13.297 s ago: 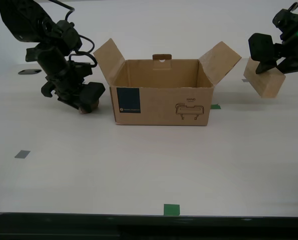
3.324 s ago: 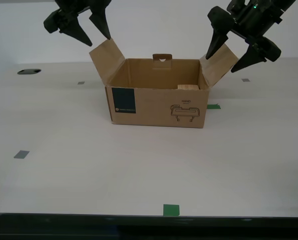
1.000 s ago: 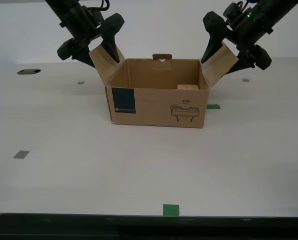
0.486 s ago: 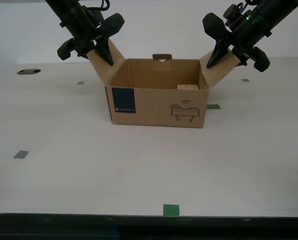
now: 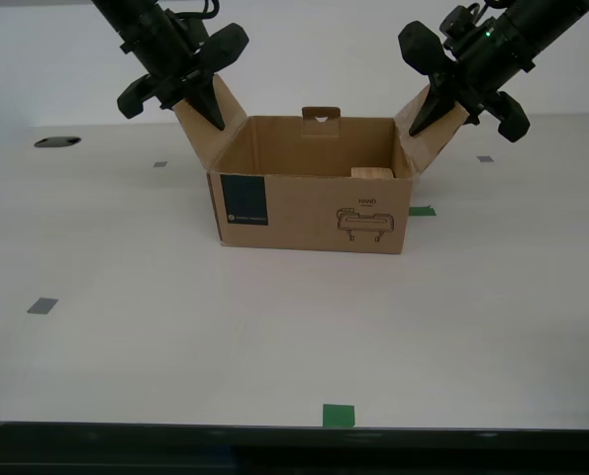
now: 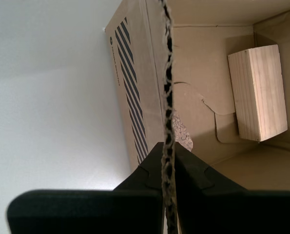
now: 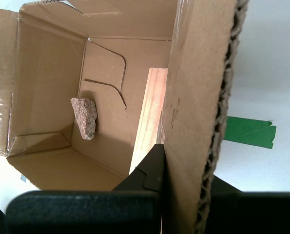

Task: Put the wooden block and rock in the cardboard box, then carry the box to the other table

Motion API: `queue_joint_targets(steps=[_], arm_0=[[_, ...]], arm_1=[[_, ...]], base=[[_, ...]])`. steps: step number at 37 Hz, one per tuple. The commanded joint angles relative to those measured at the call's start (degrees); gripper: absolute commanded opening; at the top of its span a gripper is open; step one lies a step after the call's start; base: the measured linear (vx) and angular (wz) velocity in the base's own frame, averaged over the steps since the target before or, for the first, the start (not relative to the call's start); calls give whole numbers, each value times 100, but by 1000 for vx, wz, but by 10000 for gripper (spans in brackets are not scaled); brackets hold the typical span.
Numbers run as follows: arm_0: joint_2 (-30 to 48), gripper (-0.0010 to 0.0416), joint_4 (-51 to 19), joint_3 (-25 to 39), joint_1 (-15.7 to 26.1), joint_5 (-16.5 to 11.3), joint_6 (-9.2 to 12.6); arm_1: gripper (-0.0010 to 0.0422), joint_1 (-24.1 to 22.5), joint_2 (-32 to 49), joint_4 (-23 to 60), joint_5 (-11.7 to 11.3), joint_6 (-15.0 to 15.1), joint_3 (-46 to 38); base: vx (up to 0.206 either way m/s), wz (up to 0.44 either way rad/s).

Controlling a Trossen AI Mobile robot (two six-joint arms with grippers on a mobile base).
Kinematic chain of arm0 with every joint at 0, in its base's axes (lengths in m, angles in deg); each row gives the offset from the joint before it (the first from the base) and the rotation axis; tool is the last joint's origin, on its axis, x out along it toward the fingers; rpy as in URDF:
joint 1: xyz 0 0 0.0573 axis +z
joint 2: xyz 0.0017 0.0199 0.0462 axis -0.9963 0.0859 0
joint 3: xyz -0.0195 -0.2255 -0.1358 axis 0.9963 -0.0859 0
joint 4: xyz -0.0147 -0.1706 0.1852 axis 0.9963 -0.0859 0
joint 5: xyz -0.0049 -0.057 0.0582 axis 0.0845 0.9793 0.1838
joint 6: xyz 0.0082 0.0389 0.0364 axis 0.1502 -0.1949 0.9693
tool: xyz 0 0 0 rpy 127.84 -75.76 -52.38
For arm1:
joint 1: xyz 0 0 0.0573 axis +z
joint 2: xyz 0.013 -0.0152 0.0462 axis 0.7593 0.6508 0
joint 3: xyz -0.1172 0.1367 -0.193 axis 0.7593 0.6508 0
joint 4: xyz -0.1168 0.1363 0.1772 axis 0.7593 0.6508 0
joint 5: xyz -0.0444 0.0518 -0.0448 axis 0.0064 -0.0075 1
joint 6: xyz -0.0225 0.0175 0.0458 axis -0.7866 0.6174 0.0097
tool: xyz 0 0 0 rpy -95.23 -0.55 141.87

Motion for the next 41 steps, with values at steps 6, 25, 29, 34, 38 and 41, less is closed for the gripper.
queue_joint_targets(steps=[6,25,29,34,38,41], arm_0=[[-20,-2,-122,48,2,-131,138],[-369,-1,-1572,916,2,-267,181],[-420,-1,-1812,1067,0,-267,76],[-612,-1,-1976,1134,0,-267,76],[-813,-1,-2044,1128,0,-269,79],[-962,-1,-2090,1128,0,-271,81]], arm_1=[[-2,-37,-20,105,-33,-33,-61],[-2,-35,-844,553,398,-210,-87],[-2,-35,-970,557,931,-219,-87],[-2,-35,-1174,555,997,-221,-87],[-2,-35,-1333,538,999,-223,-87],[-2,-35,-1412,540,999,-229,-87]], base=[[0,0],[0,0],[0,0],[0,0],[0,0],[0,0]])
